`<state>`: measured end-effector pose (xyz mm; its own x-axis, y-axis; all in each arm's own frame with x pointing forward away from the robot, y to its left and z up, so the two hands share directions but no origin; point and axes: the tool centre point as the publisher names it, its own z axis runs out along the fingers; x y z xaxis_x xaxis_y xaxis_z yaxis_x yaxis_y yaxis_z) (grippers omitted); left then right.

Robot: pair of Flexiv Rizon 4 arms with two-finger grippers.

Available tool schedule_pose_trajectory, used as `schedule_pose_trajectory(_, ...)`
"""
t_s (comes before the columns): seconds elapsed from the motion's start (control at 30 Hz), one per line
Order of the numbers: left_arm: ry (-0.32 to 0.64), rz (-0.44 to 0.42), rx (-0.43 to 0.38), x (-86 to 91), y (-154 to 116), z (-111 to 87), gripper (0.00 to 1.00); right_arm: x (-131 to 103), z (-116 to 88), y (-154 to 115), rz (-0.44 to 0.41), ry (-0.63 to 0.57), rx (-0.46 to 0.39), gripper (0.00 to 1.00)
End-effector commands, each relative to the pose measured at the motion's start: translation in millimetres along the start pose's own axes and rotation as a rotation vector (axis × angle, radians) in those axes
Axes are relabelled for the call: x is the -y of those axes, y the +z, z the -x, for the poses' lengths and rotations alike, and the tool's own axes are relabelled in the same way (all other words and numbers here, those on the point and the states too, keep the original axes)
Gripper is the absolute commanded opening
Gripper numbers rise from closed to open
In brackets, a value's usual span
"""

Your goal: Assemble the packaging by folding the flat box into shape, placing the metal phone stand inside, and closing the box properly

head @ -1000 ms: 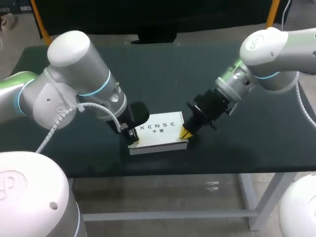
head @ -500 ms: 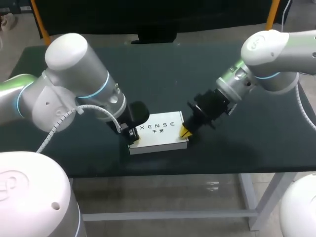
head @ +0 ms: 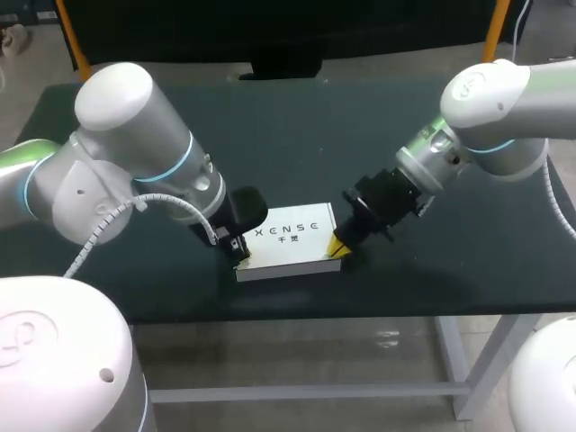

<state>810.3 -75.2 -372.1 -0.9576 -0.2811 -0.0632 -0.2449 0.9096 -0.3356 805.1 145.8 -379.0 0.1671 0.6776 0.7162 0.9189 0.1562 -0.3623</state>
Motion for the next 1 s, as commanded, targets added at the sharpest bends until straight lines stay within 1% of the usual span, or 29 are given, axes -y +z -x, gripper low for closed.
schedule_pose_trajectory(0.03,-0.003,-0.002,-0.006,0.6,8,2.8,0.00,-12,7,6,-0.039,0.003,-0.013,0.00)
schedule_pose_trajectory(0.1,-0.006,-0.003,-0.003,1.3,6,1.1,0.00,-10,6,4,-0.036,-0.003,-0.018,0.00)
schedule_pose_trajectory(0.27,-0.003,-0.020,0.025,7.9,-11,-8.9,0.00,1,-4,-7,-0.001,-0.044,-0.014,0.00)
schedule_pose_trajectory(0.3,-0.011,-0.023,0.025,10.2,-14,-10.1,0.05,2,-6,-10,0.006,-0.056,-0.013,0.00)
schedule_pose_trajectory(0.33,-0.031,-0.018,0.024,12.7,-17,-11.6,0.27,3,-9,-13,0.012,-0.069,-0.013,0.00)
schedule_pose_trajectory(0.37,-0.045,-0.015,0.021,15.5,-21,-13.2,0.40,4,-11,-17,0.016,-0.086,-0.016,0.00)
schedule_pose_trajectory(0.4,-0.054,-0.015,0.020,18.4,-23,-15.7,0.47,4,-13,-22,0.029,-0.111,-0.015,0.00)
schedule_pose_trajectory(0.43,-0.073,-0.011,0.020,20.5,-26,-18.1,0.75,3,-15,-27,0.040,-0.132,-0.013,0.00)
schedule_pose_trajectory(0.47,-0.084,-0.010,0.018,22.7,-29,-21.2,0.95,1,-17,-32,0.039,-0.160,-0.013,0.03)
schedule_pose_trajectory(0.5,-0.105,-0.004,0.022,24.5,-31,-24.1,1.00,0,-18,-37,0.039,-0.186,-0.013,0.14)
schedule_pose_trajectory(0.53,-0.128,0.001,0.022,26.2,-33,-25.8,1.00,-2,-19,-42,0.044,-0.210,-0.002,0.26)
schedule_pose_trajectory(0.57,-0.134,0.002,0.018,28.1,-35,-28.3,1.00,-4,-21,-46,0.053,-0.240,0.006,0.40)
schedule_pose_trajectory(0.6,-0.160,0.008,0.016,29.9,-37,-31.2,1.00,-7,-22,-52,0.065,-0.265,0.008,0.53)
schedule_pose_trajectory(0.63,-0.177,0.012,0.018,31.9,-38,-33.5,1.00,-9,-23,-57,0.082,-0.281,0.010,0.96)
schedule_pose_trajectory(0.67,-0.189,0.016,0.015,33.6,-40,-36.9,1.00,-10,-23,-61,0.098,-0.313,0.016,1.00)
schedule_pose_trajectory(0.73,-0.236,0.034,0.016,37.8,-42,-43.4,1.00,-13,-23,-72,0.147,-0.354,0.023,1.00)
schedule_pose_trajectory(0.8,-0.280,0.043,0.011,41.6,-45,-50.3,1.00,-17,-23,-83,0.177,-0.405,0.032,1.00)
schedule_pose_trajectory(0.87,-0.346,0.059,0.022,45.6,-46,-58.2,1.00,-19,-21,-92,0.238,-0.450,0.046,1.00)
schedule_pose_trajectory(0.9,-0.371,0.060,0.013,47.2,-46,-61.8,1.00,-19,-20,-95,0.247,-0.478,0.051,1.00)
schedule_pose_trajectory(0.93,-0.412,0.065,0.018,48.8,-46,-64.7,1.00,-20,-19,-99,0.286,-0.498,0.059,1.00)
schedule_pose_trajectory(1.0,-0.452,0.061,0.005,51.8,-46,-71.4,1.00,-19,-15,-106,0.341,-0.533,0.087,1.00)
